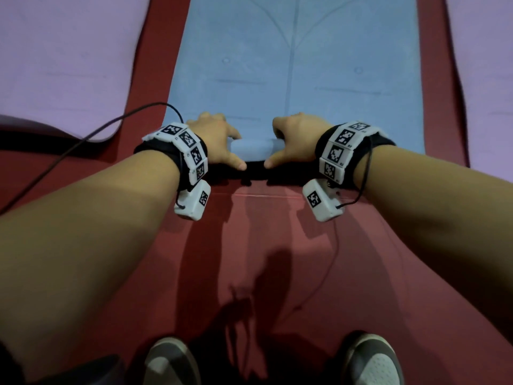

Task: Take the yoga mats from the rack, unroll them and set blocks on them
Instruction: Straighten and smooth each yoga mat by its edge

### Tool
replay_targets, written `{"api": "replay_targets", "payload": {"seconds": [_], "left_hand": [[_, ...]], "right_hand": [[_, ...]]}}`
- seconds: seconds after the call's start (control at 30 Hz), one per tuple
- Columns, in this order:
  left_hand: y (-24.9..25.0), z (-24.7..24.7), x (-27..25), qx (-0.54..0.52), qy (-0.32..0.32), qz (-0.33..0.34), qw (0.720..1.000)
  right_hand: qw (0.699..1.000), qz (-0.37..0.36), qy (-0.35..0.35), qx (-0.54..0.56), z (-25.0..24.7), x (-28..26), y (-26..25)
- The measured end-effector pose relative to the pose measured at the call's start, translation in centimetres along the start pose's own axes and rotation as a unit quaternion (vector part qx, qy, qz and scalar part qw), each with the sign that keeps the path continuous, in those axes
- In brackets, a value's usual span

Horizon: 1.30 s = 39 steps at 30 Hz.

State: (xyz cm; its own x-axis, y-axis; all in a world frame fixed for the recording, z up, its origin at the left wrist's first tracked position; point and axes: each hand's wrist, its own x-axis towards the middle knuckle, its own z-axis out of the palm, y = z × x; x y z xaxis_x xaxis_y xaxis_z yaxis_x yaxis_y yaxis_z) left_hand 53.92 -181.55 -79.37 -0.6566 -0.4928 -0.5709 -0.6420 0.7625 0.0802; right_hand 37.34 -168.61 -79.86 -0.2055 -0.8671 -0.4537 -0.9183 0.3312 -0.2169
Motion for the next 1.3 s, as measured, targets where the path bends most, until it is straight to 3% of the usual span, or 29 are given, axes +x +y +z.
{"api": "replay_targets", "payload": {"seconds": [0.17,0.23,0.3,0.4,0.53,0.67,0.87,1.1,1.2,1.3], "left_hand": [[0.5,1.5,-1.4,-0.032,-0.105,-0.008,0.994],[0.7,2.9,-1.6,-0.042,-0.106,-0.014,0.993],[0.5,4.4,-1.7,-0.032,-0.068,-0.016,0.997],[0.0,5.9,-1.7,-0.023,-0.039,-0.025,0.999],[0.1,7.4,-1.7,-0.023,-0.078,-0.053,0.995],[-0.2,8.1,-1.1,-0.044,-0.077,-0.057,0.994],[-0.3,8.1,-1.0,-0.077,-0.060,-0.073,0.993],[0.4,6.6,-1.1,-0.145,-0.093,-0.094,0.980],[-0.3,5.5,-1.2,-0.199,-0.059,-0.125,0.970],[-1.4,5.2,-1.8,-0.240,0.016,-0.163,0.957]], "right_hand": [[0.993,0.007,-0.113,-0.013,3.0,-1.1,-2.0],[0.990,-0.001,-0.136,-0.019,4.3,-1.5,-2.3],[0.988,-0.012,-0.152,-0.018,5.5,-1.9,-2.3],[0.990,-0.008,-0.143,0.004,6.6,-2.0,-1.7],[0.991,0.005,-0.137,-0.002,6.7,-1.6,-1.8],[0.992,0.013,-0.123,-0.017,6.9,-1.0,-2.4],[0.993,0.024,-0.118,-0.004,6.8,-0.6,-2.3],[0.985,0.067,-0.143,0.063,3.9,1.2,-3.5],[0.985,0.072,-0.118,0.099,2.4,1.9,-4.1],[0.985,0.060,-0.116,0.114,0.8,2.2,-4.6]]}}
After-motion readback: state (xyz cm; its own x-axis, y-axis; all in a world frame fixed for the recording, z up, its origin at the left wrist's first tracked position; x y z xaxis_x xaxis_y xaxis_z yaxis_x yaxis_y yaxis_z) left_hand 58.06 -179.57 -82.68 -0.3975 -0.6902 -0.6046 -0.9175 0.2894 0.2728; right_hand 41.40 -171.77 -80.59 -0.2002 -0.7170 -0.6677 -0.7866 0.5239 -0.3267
